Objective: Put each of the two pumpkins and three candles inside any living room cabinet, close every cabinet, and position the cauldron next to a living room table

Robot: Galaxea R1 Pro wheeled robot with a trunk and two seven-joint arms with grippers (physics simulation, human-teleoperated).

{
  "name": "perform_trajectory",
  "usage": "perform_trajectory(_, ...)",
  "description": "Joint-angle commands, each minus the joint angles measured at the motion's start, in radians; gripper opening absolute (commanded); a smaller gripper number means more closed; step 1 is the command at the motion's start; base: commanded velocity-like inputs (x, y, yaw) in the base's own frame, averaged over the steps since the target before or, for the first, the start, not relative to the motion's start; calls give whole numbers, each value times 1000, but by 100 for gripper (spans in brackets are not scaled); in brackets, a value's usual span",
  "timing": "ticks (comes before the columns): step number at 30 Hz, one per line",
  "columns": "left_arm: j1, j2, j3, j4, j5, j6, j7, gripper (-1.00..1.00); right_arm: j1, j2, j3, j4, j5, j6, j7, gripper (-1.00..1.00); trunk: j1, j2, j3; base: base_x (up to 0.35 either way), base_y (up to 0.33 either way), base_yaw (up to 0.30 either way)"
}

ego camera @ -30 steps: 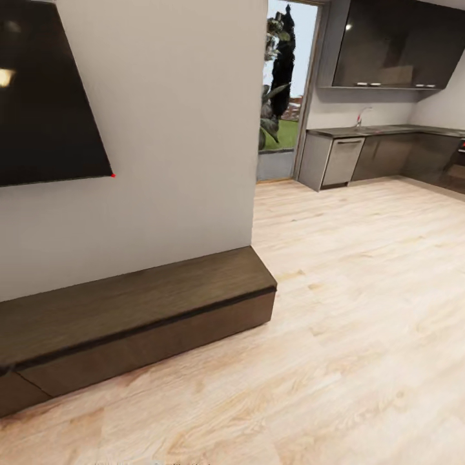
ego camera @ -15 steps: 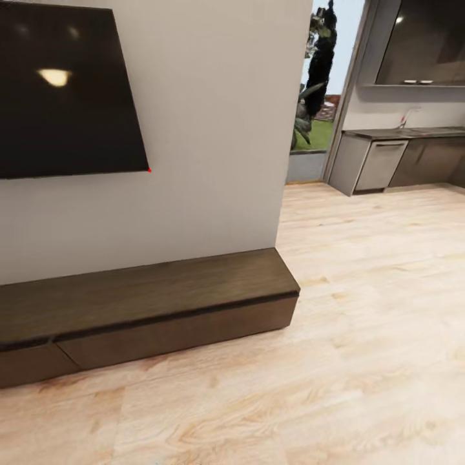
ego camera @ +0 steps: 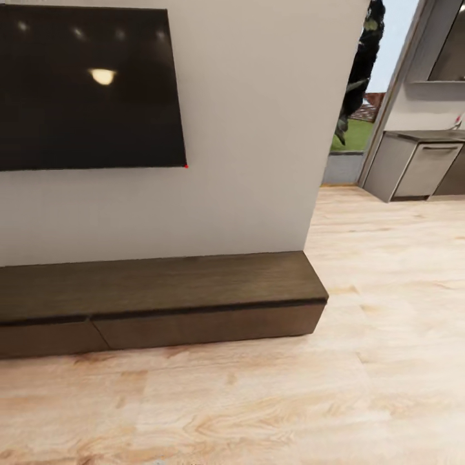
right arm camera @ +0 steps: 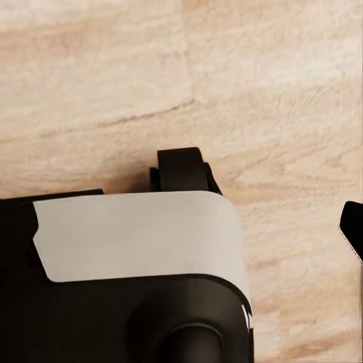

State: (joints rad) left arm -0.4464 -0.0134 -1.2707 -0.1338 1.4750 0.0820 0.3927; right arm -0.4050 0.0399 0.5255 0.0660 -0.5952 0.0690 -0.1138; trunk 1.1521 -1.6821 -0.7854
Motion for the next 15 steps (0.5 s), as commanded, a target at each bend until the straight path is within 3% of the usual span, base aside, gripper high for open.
perform_trajectory(1, 0, 0, 0, 0, 0, -2, 0, 100, 0, 1, 1, 0, 0, 0, 0, 100, 0, 0, -1, 0, -106, 288)
perform_trajectory(7, 0, 2, 1, 4, -1, -16, -31, 100, 0, 1, 4, 0, 1, 0, -1, 100, 0, 0, -3, 27, -203, 288)
perform_trajectory(15, 0, 4, 1, 9, -1, -18, -65, 100, 0, -1, 5, -1, 2, 1, -1, 100, 0, 0, -7, 194, -265, 288)
